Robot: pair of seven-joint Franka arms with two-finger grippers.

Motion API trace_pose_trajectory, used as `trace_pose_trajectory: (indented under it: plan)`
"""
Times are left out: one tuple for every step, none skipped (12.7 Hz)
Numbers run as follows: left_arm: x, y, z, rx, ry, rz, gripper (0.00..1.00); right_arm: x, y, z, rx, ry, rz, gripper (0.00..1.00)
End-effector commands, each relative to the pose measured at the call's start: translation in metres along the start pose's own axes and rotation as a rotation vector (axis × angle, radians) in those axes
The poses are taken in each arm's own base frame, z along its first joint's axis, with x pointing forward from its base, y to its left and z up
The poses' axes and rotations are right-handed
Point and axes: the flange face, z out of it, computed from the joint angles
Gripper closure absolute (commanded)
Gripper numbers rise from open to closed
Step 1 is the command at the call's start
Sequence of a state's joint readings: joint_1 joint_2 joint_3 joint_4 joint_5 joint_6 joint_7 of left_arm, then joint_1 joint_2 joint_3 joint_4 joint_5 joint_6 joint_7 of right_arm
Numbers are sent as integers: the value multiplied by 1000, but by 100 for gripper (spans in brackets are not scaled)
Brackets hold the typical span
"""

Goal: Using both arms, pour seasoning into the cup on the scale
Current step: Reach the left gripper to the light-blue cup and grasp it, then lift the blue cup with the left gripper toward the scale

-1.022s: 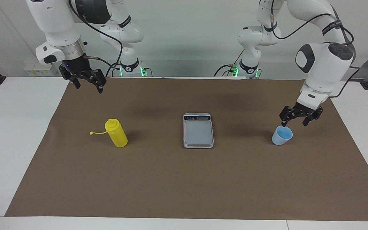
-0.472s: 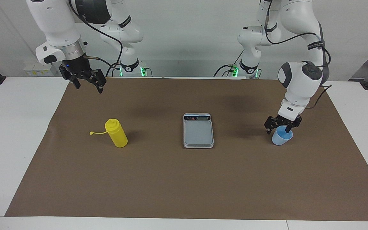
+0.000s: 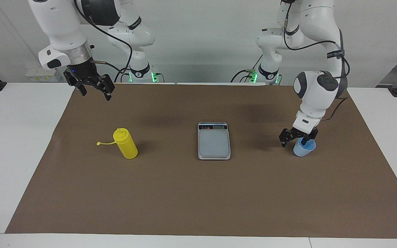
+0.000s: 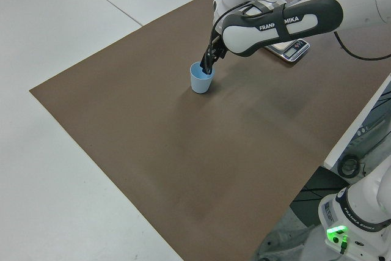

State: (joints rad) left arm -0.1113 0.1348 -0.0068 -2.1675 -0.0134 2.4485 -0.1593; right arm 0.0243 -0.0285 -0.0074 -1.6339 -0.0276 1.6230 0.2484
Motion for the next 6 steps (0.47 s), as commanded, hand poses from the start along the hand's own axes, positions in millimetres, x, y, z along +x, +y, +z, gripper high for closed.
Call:
trace_pose_trajectory:
  plan:
    - [-2,-1,10,5,3,1,0,-2,3,1,-4,-8,8,0]
    - [-2,-1,10,5,2,2,4,-2,3,1,-4,-8,8,0]
    - [-2,-2,10,7,-3,3,11,-2,3,1,-4,-8,8,0]
    - [-1,-5,8,7,-4,3,18,-2,3,1,-4,-8,8,0]
    - [0,-7,7,8,-5,14,26,-2,3,1,-4,-8,8,0]
    - [0,-10,7,10,-14,32,33,-2,3,1,-4,-8,8,0]
